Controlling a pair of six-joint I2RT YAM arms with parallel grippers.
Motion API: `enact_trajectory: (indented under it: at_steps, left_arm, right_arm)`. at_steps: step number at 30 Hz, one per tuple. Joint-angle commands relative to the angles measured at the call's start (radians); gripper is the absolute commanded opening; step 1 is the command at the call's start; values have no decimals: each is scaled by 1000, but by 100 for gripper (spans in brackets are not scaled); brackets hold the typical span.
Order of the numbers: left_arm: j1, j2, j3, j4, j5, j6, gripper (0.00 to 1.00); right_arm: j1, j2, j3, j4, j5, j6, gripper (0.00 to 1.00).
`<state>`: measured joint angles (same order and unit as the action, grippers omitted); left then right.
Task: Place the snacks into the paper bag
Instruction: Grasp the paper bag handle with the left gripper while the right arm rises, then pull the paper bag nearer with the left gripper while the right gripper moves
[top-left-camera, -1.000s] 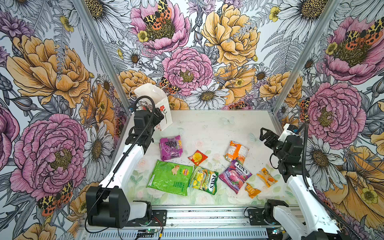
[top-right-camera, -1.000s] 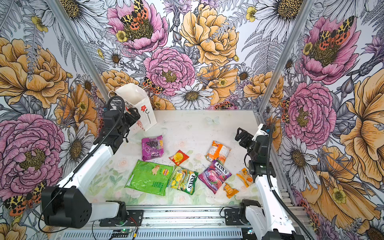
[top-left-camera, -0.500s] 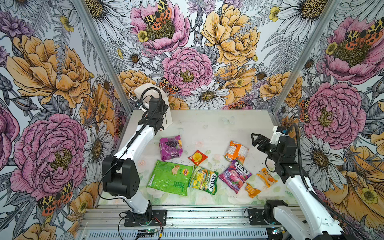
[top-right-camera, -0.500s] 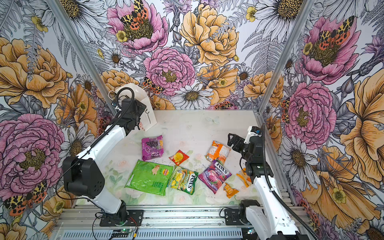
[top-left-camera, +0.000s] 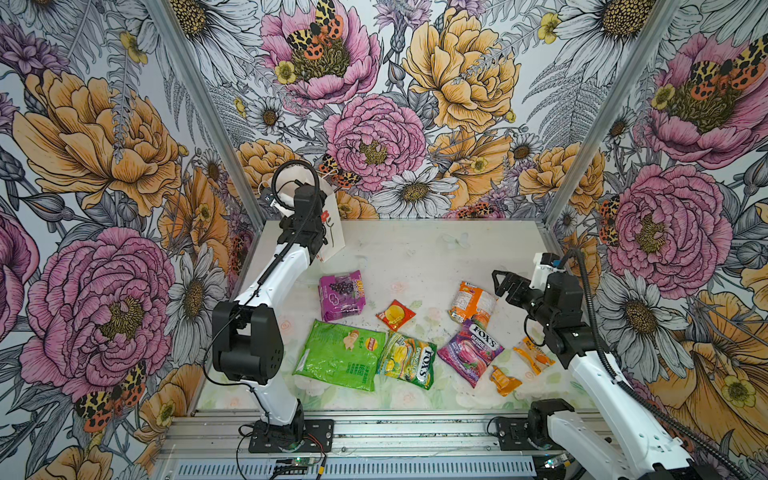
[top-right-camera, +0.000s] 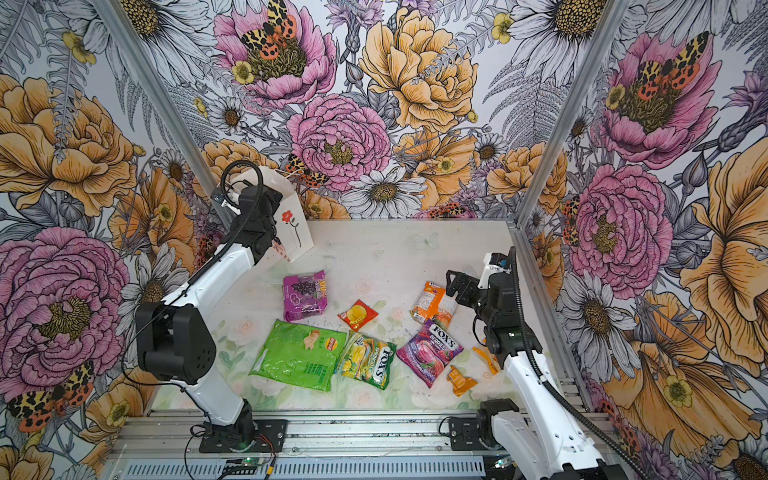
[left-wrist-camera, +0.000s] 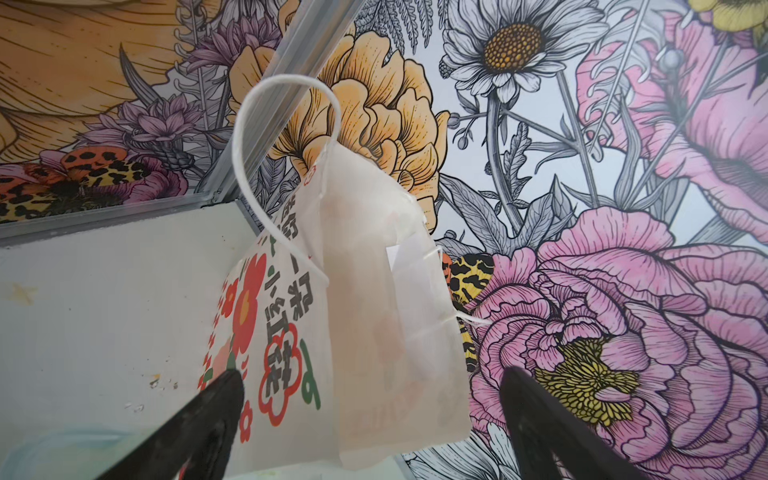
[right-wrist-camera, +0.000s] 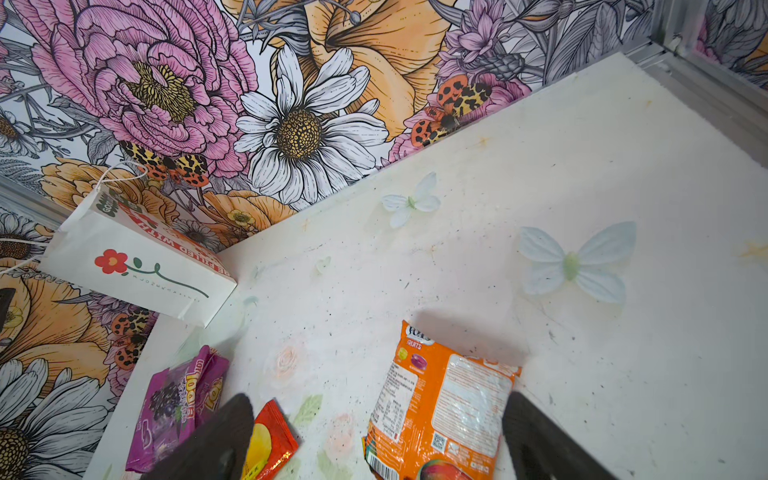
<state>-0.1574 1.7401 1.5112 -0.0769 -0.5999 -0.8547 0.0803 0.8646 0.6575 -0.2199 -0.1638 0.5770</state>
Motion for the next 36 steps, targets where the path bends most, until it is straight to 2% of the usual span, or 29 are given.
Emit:
enact_trajectory:
  at_steps: [1,5,8,14,18,24,32,36]
  left_arm:
    - [-5,70,77,27,-34,75,97]
    - [-3,71,80,56,-102,87,94]
    - [-5,71,84,49,-103,89,91]
    - [-8,71,81,-10,-79,63,71]
    - [-10,70,74,-52,-45,-18,71]
    - [-11,102,75,-31,-35,-38,62]
    - [-10,108,64,-109,-13,-122,57]
    - [-7,107,62,-79,3,-108,52]
  right_arm:
    - [11,-3,-15,7,29,-17,95]
    - [14,-8,-31,6,29,-17,95]
    - [20,-10,-44,5,39,-14,95]
    - [32,-15,-42,0,47,-15,94]
    - [35,-20,-41,-6,51,-16,94]
    - [41,-33,-47,-24,61,-16,94]
    - [48,-44,-45,-35,72,-19,94]
    - [53,-49,-47,-39,75,-20,94]
